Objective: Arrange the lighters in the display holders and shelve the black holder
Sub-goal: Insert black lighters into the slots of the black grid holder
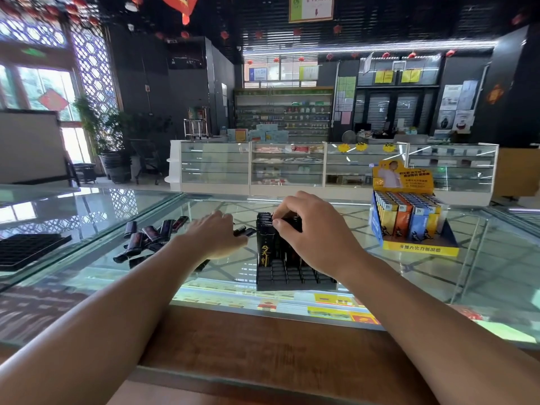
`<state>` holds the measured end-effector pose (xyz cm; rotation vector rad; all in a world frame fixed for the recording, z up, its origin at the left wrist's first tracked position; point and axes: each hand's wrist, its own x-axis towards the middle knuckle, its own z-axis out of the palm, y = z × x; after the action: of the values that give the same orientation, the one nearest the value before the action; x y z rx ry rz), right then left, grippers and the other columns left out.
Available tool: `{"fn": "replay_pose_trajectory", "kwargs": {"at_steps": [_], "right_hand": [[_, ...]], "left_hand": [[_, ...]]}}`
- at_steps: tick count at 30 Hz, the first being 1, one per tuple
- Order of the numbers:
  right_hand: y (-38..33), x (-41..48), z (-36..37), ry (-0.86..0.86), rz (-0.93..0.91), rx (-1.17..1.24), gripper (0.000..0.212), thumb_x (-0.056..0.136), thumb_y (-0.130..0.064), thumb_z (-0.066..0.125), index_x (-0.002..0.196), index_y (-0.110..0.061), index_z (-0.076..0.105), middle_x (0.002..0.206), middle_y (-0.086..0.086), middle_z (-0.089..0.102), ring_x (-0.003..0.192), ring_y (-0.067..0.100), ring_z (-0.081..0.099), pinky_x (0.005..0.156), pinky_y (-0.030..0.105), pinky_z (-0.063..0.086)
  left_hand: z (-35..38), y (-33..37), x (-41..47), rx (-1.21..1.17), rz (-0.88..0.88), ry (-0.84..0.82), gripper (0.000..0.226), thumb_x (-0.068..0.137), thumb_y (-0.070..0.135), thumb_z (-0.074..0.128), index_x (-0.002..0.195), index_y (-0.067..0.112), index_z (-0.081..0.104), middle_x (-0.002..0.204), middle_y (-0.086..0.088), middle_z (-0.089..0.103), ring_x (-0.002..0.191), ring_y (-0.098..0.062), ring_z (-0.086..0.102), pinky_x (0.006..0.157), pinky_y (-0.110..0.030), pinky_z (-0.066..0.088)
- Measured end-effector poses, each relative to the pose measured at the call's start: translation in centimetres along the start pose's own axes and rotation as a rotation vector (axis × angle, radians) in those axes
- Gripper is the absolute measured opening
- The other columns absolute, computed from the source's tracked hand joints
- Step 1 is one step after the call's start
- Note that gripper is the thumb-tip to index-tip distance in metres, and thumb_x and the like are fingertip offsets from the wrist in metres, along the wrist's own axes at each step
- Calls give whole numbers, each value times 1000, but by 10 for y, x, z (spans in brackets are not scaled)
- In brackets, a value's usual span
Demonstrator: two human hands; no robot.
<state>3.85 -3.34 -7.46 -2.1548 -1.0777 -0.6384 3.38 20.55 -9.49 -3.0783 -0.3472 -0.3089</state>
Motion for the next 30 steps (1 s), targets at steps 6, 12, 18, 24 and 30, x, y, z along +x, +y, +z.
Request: {"fn": "replay_pose_trajectory", "kwargs": {"at_steps": [6, 12, 18, 24, 30], "right_hand": [[0, -1, 0, -3, -2, -1, 7, 102, -32, 63, 99, -29, 69, 97, -14, 61, 97, 9, 57, 89, 39, 52], [1, 1, 1, 0, -4, 1, 6, 101, -32, 64, 99, -30, 69, 98, -14, 62, 98, 9, 58, 90, 39, 52], [3, 1, 0, -6, 3, 1, 4, 101, -31, 65, 100, -31, 69, 101, -16, 64, 101, 7, 59, 93, 36, 51], [3, 2, 0, -8, -6, 8, 4, 101, -30, 66, 100, -30, 70, 99, -16, 64, 98, 7, 60, 91, 37, 52], [5, 3, -2, -12, -9, 19, 3, 100, -30, 67, 99, -31, 70, 99, -16, 64, 98, 8, 61, 91, 38, 53]], "left_hand": [[-3, 4, 0, 86, 65, 2, 42, 104, 50, 45, 105, 13, 63, 101, -1, 62, 85, -12, 57, 78, -36, 41], [2, 6, 2, 99, 206, 40, 38, 109, 32, 46, 138, 8, 43, 121, -10, 55, 112, -22, 55, 101, -38, 44], [1, 8, 11, 64, 264, 44, 31, 105, 29, 57, 127, 11, 43, 86, 4, 47, 73, -9, 48, 63, -24, 34], [6, 6, 13, 108, 271, 113, 24, 111, 31, 45, 127, 15, 51, 89, -1, 52, 78, -18, 55, 66, -33, 39], [10, 9, 13, -66, 227, 131, 18, 108, 19, 46, 103, 16, 63, 94, -8, 62, 82, -24, 61, 62, -31, 35]]}}
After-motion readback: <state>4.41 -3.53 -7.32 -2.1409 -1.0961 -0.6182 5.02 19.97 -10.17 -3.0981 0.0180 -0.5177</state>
